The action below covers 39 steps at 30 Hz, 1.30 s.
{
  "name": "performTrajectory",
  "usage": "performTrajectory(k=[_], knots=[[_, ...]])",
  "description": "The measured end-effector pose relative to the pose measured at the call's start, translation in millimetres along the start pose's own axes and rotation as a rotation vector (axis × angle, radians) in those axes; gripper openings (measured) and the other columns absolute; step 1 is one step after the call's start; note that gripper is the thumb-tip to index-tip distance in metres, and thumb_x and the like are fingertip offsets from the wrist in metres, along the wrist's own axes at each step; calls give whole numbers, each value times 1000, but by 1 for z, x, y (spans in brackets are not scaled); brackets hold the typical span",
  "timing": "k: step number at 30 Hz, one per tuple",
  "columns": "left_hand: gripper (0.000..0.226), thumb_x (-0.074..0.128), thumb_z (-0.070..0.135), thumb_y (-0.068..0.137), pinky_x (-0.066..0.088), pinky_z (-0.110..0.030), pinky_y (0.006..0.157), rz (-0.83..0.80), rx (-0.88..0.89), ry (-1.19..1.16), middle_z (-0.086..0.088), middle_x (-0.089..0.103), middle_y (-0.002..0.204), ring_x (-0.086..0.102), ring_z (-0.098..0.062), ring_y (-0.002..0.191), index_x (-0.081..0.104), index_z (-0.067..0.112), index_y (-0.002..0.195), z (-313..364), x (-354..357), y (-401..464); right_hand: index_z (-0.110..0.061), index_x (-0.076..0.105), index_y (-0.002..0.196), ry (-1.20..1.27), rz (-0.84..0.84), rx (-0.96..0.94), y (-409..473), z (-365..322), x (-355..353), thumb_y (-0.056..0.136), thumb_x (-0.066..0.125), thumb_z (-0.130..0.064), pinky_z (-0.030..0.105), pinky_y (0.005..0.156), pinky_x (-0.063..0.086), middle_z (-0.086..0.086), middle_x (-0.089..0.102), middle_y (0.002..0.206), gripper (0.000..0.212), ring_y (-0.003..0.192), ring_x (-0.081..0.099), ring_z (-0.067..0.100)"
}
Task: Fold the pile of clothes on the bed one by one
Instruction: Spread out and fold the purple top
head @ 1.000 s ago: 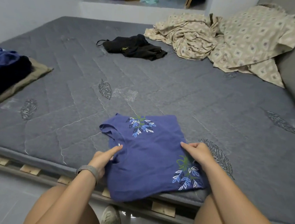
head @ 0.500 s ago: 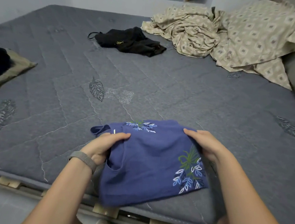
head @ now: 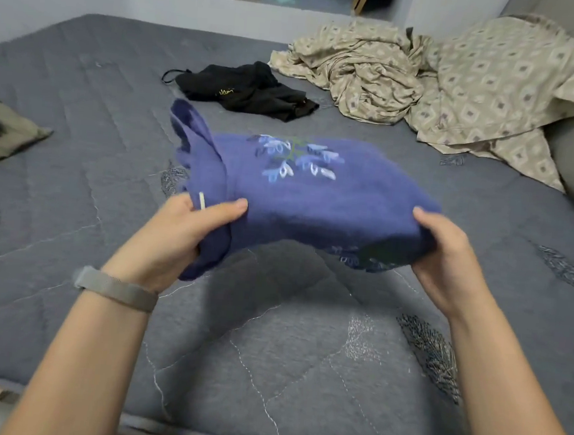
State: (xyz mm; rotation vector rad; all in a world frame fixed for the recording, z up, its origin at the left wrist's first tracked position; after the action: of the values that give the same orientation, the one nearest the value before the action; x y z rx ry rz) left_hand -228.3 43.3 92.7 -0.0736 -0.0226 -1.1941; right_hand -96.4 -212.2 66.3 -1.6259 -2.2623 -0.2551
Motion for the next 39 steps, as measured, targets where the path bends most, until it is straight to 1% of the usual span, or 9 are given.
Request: performTrajectory(k=[3, 7, 11, 14, 17, 25, 28, 32, 39], knots=[[29, 82, 31, 59, 36, -18, 50, -34, -375, 146, -4, 59, 56, 50, -14, 51, 69, 7, 68, -60, -11, -22, -17, 65, 67, -585, -44, 273, -18, 43, -37, 83, 67, -22, 25, 64, 42, -6, 63, 68, 16, 70, 54, 14], [29, 63, 42, 89, 44, -16, 45, -327, -709, 973, 7, 66, 66, 60, -3, 55, 63, 14, 82, -92, -30, -58, -19, 57, 61, -1446, -501, 785, -56, 89, -75, 85, 67, -40, 17, 55, 38, -3, 59, 66, 34, 55, 49, 7], [47, 58, 51, 89, 35, -17, 41, -121, -741, 1065, 5, 51, 44, 59, -13, 47, 53, 14, 59, -107, -56, -67, -13, 65, 83, -1366, -270, 766, -61, 84, -77, 69, 76, -55, 22, 59, 43, 2, 70, 71, 46, 61, 57, 13], [50, 55, 55, 87, 43, -26, 66, 113, -595, 1142, -6, 66, 73, 66, -26, 88, 64, 10, 69, -113, -70, -56, -6, 52, 130, -1284, -6, 595, -51, 81, -67, 71, 77, -54, 26, 87, 44, 8, 64, 121, 79, 102, 62, 20], [47, 60, 52, 85, 45, -30, 86, 210, -514, 964, -8, 68, 111, 60, -28, 111, 62, 11, 107, -122, -65, -40, -5, 42, 139, -1120, 178, 409, -32, 89, -51, 79, 71, -50, 33, 103, 39, 11, 52, 139, 80, 125, 52, 27], [81, 63, 60, 79, 27, -38, 110, 176, -344, 1097, -18, 30, 140, 36, -39, 127, 26, 34, 145, -138, -19, -13, -26, 56, 122, -1079, 277, -12, -22, 86, -32, 86, 58, -11, 28, 77, 41, 2, 68, 98, 39, 84, 60, 27], [75, 63, 61, 78, 33, -45, 108, 75, -362, 1156, -12, 18, 144, 35, -40, 129, 33, 33, 140, -144, -2, -11, -24, 56, 124, -1342, 191, 194, -26, 103, -46, 86, 58, -21, 35, 94, 45, 8, 64, 123, 39, 112, 59, 31], [90, 71, 60, 71, 44, -49, 90, 420, -382, 1116, -15, 32, 133, 51, -42, 113, 32, 7, 132, -135, -3, -14, 1, 41, 135, -1311, 269, 529, -32, 113, -63, 83, 61, -56, 39, 101, 42, 23, 50, 137, 79, 125, 49, 37], [81, 83, 48, 65, 48, -36, 94, 392, -599, 677, -20, 57, 125, 57, -33, 113, 56, -5, 120, -149, -12, -26, -6, 69, 110, -818, 92, 614, -59, 124, -44, 79, 75, -43, 26, 67, 52, 5, 72, 95, 49, 85, 68, 21]])
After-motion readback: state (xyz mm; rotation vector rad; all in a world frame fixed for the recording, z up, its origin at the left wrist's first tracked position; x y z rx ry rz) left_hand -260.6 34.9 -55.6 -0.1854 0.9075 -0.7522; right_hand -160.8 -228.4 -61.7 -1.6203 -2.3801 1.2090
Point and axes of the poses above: each hand's wrist, its own y-axis towards the middle knuckle, its own x-axis out of the palm, z = x × y, the point moved 4 cm from there along y, towards the middle knuckle
